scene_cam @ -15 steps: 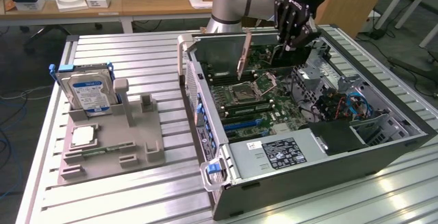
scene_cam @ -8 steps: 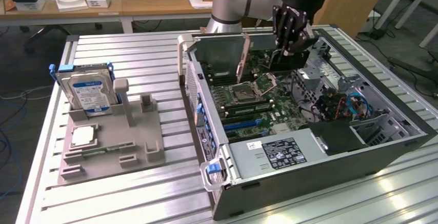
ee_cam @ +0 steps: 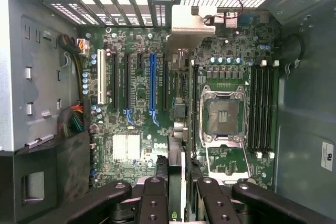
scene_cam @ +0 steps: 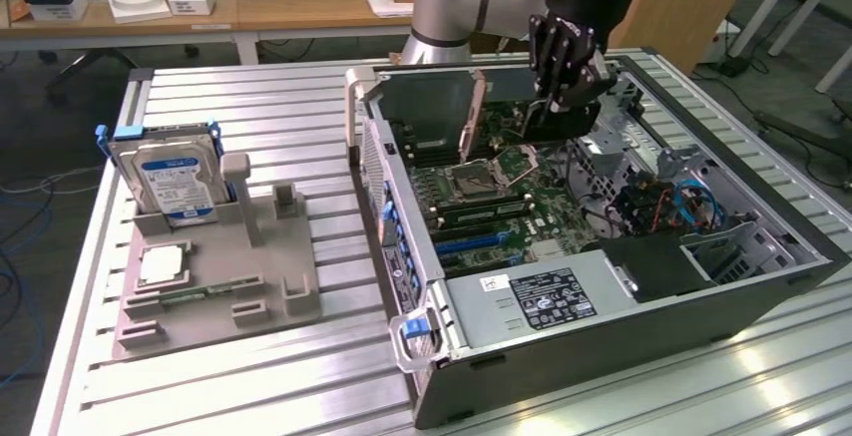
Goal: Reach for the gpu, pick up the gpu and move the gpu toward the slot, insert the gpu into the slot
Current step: 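Insert the gpu into the slot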
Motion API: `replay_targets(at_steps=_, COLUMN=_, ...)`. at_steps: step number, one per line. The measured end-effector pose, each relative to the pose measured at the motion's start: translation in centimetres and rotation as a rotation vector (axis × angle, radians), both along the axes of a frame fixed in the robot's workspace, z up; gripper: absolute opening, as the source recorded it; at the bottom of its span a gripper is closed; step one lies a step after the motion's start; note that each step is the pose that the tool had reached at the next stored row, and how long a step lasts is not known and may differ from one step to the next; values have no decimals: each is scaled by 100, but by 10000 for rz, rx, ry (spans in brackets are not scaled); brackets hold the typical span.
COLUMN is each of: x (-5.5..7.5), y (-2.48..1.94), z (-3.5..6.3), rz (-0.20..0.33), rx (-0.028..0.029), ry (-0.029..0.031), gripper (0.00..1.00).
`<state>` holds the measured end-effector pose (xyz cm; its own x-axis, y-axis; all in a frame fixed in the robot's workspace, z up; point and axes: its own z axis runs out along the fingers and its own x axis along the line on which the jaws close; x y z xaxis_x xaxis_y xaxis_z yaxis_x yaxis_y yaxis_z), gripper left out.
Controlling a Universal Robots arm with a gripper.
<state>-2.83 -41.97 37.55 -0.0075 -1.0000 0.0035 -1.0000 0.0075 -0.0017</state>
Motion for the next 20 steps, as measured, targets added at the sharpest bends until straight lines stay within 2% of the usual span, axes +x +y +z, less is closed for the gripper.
replay_targets(at_steps=9, x=2, y=0, z=-31, rz=0, rx=-1, ry=-1, gripper=26)
replay_targets(at_steps=20, x=0, y=0, z=-168, rz=9, rx=13, ry=-1, gripper=26)
